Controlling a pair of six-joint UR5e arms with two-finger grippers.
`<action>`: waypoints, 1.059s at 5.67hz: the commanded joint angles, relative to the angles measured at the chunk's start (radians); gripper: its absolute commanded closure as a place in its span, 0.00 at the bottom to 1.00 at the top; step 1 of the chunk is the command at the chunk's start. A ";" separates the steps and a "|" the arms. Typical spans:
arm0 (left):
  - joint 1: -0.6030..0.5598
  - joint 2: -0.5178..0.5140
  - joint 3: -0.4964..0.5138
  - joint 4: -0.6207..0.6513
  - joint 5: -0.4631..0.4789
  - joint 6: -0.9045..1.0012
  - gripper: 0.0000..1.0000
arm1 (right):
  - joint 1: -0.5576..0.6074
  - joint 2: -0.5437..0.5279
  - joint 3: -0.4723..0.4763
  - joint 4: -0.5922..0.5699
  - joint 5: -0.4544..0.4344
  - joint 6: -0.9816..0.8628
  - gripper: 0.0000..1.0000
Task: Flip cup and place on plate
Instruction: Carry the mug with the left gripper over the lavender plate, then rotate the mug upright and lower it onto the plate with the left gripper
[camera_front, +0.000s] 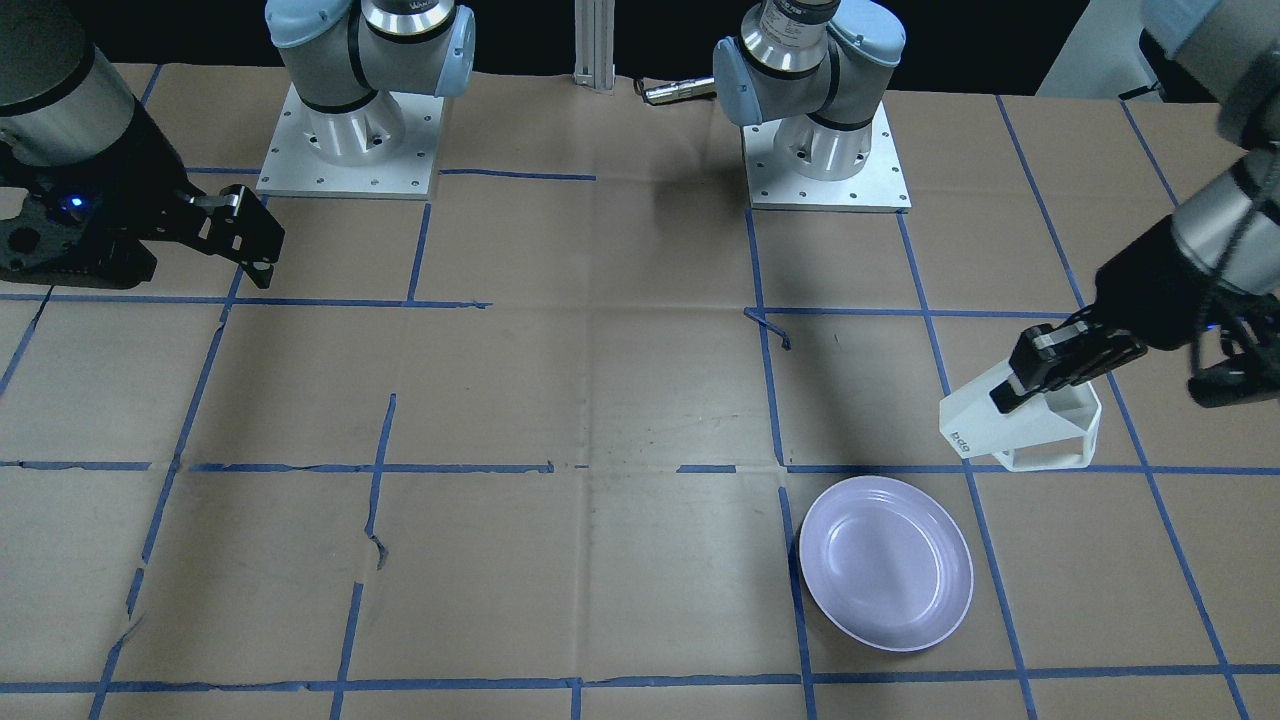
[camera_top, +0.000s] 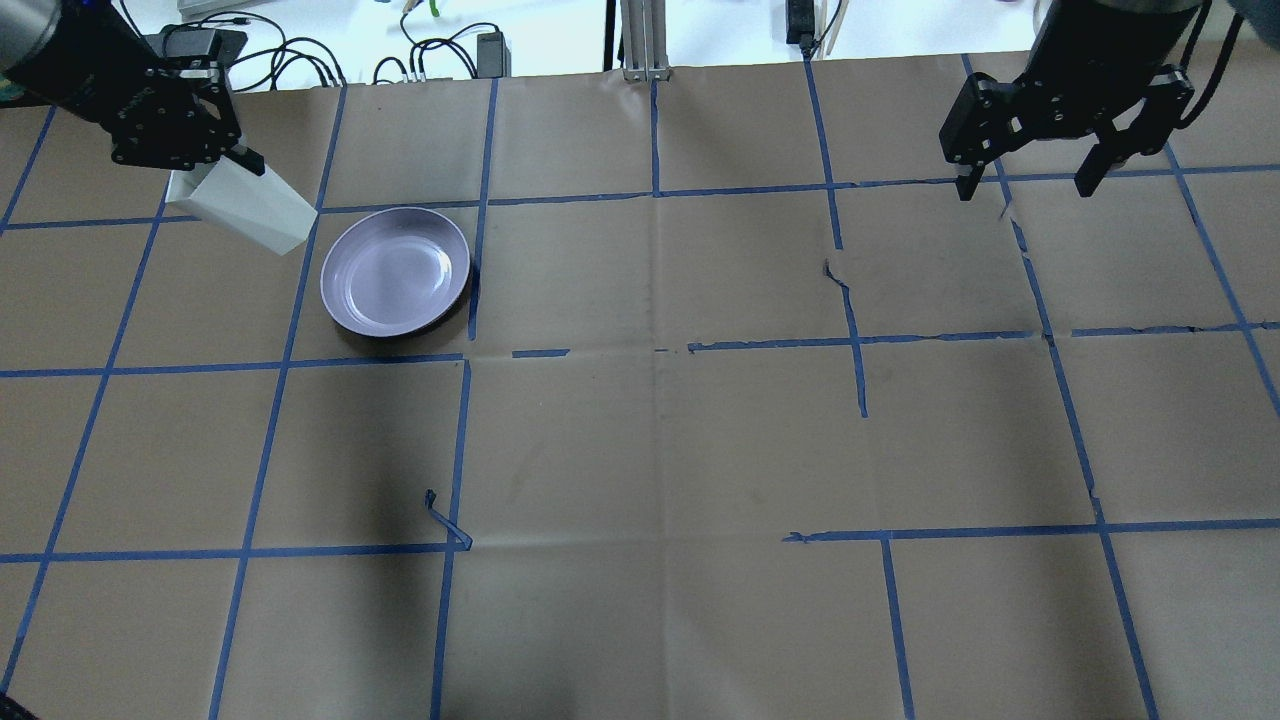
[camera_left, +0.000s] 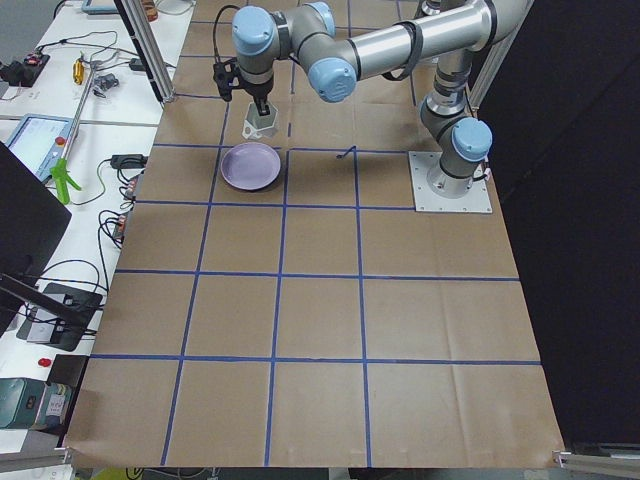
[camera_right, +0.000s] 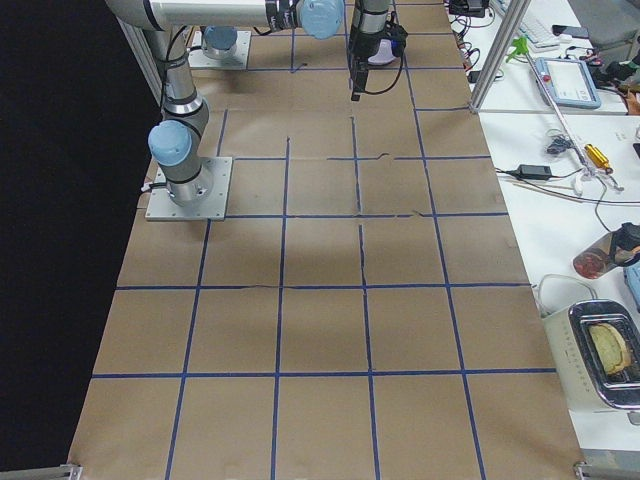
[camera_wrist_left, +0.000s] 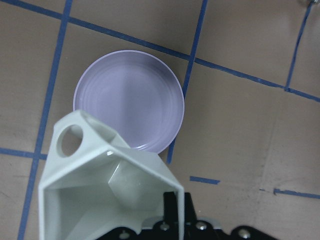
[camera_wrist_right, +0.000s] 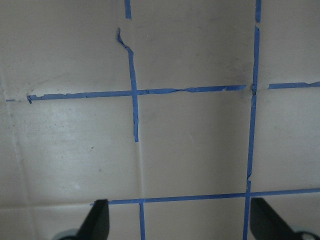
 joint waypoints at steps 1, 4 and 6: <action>-0.172 -0.020 -0.016 0.110 0.241 -0.048 1.00 | 0.000 0.000 0.000 0.000 0.000 0.000 0.00; -0.205 -0.186 -0.081 0.369 0.289 -0.034 1.00 | 0.000 0.000 0.000 0.000 0.000 0.000 0.00; -0.199 -0.262 -0.161 0.484 0.292 -0.023 1.00 | 0.000 0.000 0.000 0.000 0.000 0.000 0.00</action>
